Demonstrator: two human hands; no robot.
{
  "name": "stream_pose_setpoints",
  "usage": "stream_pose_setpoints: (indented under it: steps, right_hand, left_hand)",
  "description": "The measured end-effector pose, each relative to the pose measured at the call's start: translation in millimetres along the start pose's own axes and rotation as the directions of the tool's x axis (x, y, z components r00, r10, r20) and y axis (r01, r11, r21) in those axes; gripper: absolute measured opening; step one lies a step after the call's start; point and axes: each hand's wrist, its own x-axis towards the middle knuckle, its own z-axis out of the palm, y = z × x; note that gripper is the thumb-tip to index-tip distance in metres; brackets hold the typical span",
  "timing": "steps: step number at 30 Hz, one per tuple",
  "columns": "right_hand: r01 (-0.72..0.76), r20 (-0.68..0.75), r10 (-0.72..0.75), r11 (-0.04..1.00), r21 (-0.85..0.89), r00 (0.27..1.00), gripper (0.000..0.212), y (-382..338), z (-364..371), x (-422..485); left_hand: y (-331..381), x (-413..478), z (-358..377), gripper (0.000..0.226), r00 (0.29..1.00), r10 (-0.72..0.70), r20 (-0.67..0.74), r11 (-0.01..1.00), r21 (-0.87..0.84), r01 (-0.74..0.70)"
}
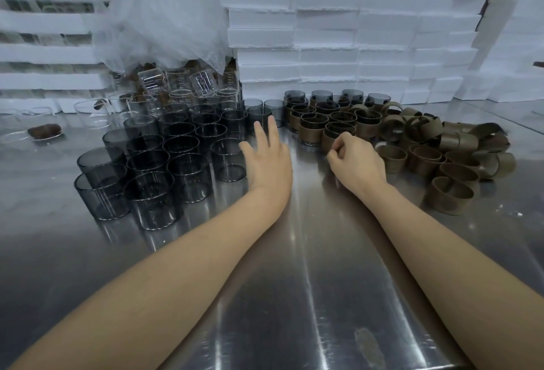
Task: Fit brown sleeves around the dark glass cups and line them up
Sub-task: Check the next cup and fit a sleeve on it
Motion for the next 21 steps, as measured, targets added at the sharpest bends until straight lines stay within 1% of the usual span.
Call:
stream_pose_setpoints:
  steps: [3,6,9,11,12,13,14,15,16,18,19,21]
  right_hand:
    - [-0.039,0.062,0.037,0.999,0.023,0.997,0.025,3.3,1.0,1.3]
    - [-0.028,0.129,0.031,0.999,-0.020,0.991,0.040,4.4,1.4,2.3]
    - [0.016,0.143,-0.017,1.000,0.009,0.990,0.037,2.4,1.1,1.5]
    - [0.037,0.137,-0.046,0.997,0.071,0.990,0.034,1.5,0.5,0.4]
    - [0.042,0.135,-0.055,0.995,0.091,0.989,0.033,1.3,0.1,0.1]
    - [0.046,0.136,-0.060,0.994,0.104,0.989,0.033,1.5,-0.1,0.3]
    - [0.047,0.137,-0.062,0.993,0.112,0.989,0.033,1.7,-0.2,0.5]
    - [0.044,0.138,-0.060,0.992,0.117,0.989,0.033,2.1,-0.1,0.8]
    - [0.039,0.138,-0.056,0.992,0.120,0.989,0.033,2.5,0.0,1.1]
    - [0.032,0.144,-0.051,0.991,0.129,0.988,0.036,3.7,1.0,1.7]
    - [0.031,0.155,-0.053,0.990,0.138,0.987,0.038,3.9,1.6,1.8]
    - [0.035,0.183,-0.065,0.986,0.163,0.981,0.042,2.9,2.7,1.7]
  left_hand:
    - [1.2,0.1,1.2,0.040,0.992,0.100,-0.083,0.992,-0.065,-0.105]
    - [1.1,-0.1,1.4,0.038,0.971,0.195,-0.136,0.961,-0.172,-0.217]
    - [-0.3,0.3,-0.6,0.043,0.930,0.314,-0.191,0.882,-0.305,-0.360]
    - [-0.6,-1.4,-2.4,0.048,0.883,0.376,-0.280,0.806,-0.371,-0.461]
    - [0.2,-3.2,-3.4,0.050,0.865,0.372,-0.338,0.776,-0.398,-0.489]
    - [1.4,-5.0,-3.9,0.053,0.857,0.330,-0.395,0.762,-0.424,-0.489]
    - [2.5,-6.4,-4.1,0.057,0.864,0.255,-0.435,0.761,-0.461,-0.456]
    - [3.1,-7.4,-4.2,0.062,0.881,0.168,-0.442,0.759,-0.512,-0.401]
    - [3.4,-8.2,-3.3,0.067,0.907,0.095,-0.410,0.749,-0.571,-0.336]
    - [3.7,-8.2,0.0,0.077,0.960,-0.012,-0.279,0.703,-0.685,-0.190]
    - [3.0,-6.7,2.5,0.082,0.978,-0.068,-0.199,0.665,-0.740,-0.105]
    - [-1.9,0.0,7.0,0.088,0.982,-0.189,-0.009,0.560,-0.823,0.100]
